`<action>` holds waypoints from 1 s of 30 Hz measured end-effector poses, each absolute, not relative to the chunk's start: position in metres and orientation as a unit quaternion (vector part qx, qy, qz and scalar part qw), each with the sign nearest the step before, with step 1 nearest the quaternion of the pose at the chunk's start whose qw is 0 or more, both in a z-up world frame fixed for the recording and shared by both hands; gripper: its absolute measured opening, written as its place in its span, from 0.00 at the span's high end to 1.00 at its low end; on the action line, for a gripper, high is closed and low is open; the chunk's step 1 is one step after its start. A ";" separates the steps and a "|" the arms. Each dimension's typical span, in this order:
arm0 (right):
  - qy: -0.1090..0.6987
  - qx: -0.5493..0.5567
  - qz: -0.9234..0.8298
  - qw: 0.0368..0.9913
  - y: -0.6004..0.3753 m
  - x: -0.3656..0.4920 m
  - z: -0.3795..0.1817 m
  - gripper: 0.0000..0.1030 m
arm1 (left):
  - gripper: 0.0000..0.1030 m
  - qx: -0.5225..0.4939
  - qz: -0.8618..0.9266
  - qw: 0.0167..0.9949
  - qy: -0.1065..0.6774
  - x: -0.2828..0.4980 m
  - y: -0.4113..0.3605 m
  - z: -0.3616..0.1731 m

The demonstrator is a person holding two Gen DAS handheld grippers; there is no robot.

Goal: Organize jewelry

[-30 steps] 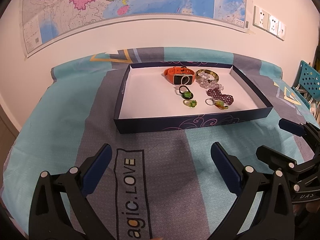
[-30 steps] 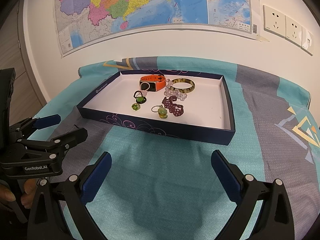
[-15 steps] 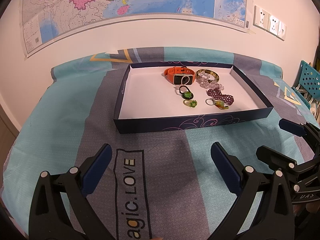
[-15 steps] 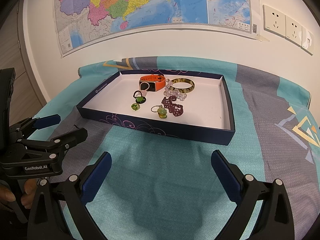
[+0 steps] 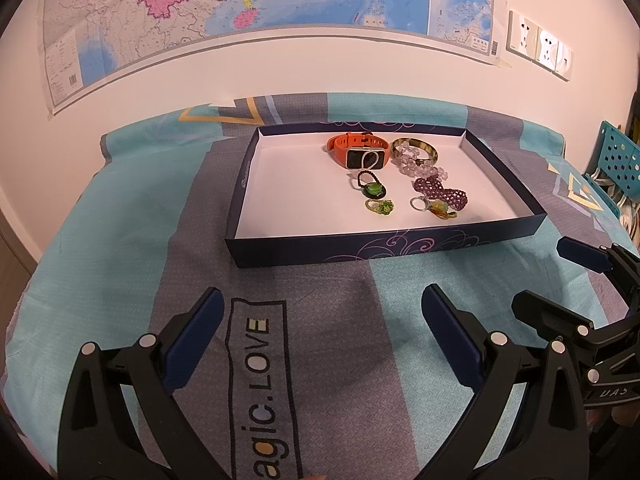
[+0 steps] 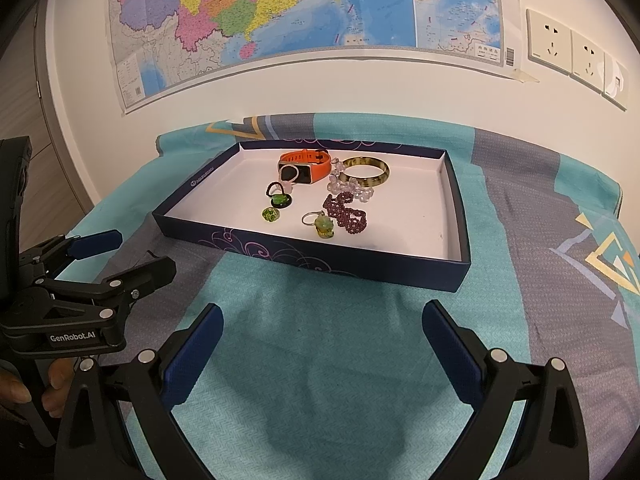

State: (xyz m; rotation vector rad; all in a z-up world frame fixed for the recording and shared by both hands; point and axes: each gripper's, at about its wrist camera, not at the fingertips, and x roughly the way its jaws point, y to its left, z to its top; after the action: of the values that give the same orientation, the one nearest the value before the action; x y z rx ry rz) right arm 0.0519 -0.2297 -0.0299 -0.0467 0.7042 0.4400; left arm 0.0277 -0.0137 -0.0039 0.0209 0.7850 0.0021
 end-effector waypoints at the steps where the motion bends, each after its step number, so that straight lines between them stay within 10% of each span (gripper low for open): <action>1: 0.342 -0.023 0.213 0.915 -0.230 0.052 -0.030 0.07 | 0.05 0.010 0.002 0.924 0.383 0.027 -0.014 -0.004; 30: 0.342 -0.020 0.213 0.915 -0.230 0.053 -0.030 0.07 | 0.05 0.009 0.000 0.923 0.386 0.029 -0.015 -0.006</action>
State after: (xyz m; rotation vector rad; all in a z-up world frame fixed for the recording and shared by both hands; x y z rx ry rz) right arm 0.0525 -0.2302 -0.0298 -0.0415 0.7050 0.4395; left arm 0.0288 -0.0145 -0.0063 0.0179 0.7917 0.0003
